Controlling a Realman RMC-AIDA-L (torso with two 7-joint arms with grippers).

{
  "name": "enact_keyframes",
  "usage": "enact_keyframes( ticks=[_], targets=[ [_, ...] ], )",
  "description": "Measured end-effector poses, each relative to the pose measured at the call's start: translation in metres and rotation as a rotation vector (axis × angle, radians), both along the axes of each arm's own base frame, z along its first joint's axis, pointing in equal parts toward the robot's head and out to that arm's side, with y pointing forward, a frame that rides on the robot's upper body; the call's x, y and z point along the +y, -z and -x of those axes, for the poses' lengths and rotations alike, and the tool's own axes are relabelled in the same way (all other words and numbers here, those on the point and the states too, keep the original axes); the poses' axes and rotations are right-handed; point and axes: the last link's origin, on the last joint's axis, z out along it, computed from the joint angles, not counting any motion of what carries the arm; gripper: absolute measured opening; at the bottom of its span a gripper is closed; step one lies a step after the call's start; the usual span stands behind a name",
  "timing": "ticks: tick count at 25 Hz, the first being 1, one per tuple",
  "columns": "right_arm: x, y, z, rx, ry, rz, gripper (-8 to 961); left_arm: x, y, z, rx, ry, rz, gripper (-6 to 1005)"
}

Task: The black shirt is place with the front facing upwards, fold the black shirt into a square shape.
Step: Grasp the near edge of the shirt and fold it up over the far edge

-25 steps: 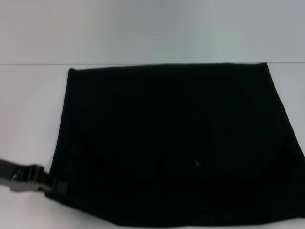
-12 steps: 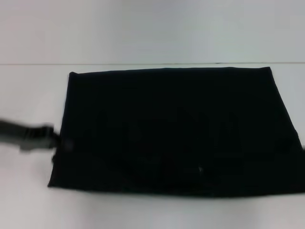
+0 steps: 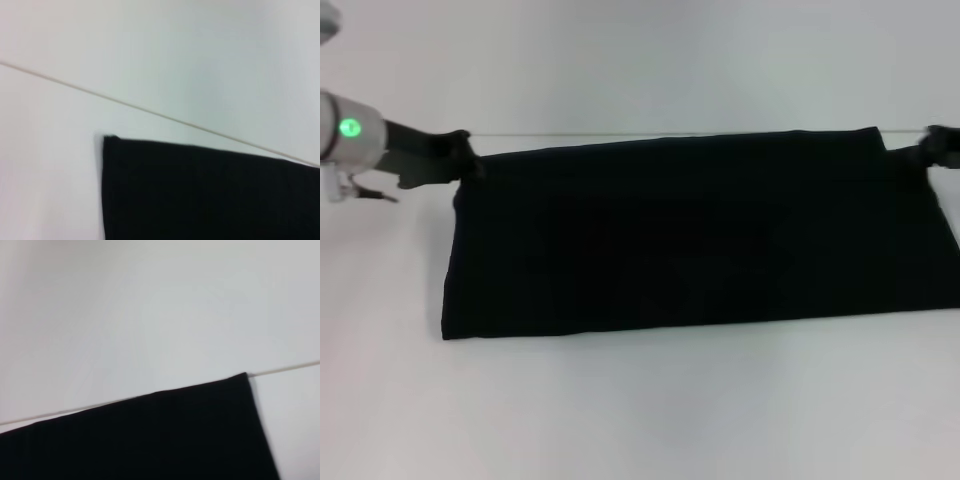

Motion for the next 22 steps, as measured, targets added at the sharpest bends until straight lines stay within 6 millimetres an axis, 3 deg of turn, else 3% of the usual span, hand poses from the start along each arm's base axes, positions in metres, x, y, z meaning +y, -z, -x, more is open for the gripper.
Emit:
enact_keyframes(
  ticks=[5, 15, 22],
  targets=[
    [0.015, 0.024, 0.011, -0.070, -0.037, -0.075, 57, 0.014, 0.018, -0.008, 0.077, 0.030, -0.073, 2],
    [0.022, 0.013, 0.007, -0.084, -0.028, -0.187, 74, 0.031, 0.005, -0.017, 0.100, 0.061, -0.201, 3],
    [0.031, 0.008, 0.017, -0.104, -0.054, -0.220, 92, 0.043, 0.002, -0.030, 0.120, 0.095, -0.241, 3]
  ],
)
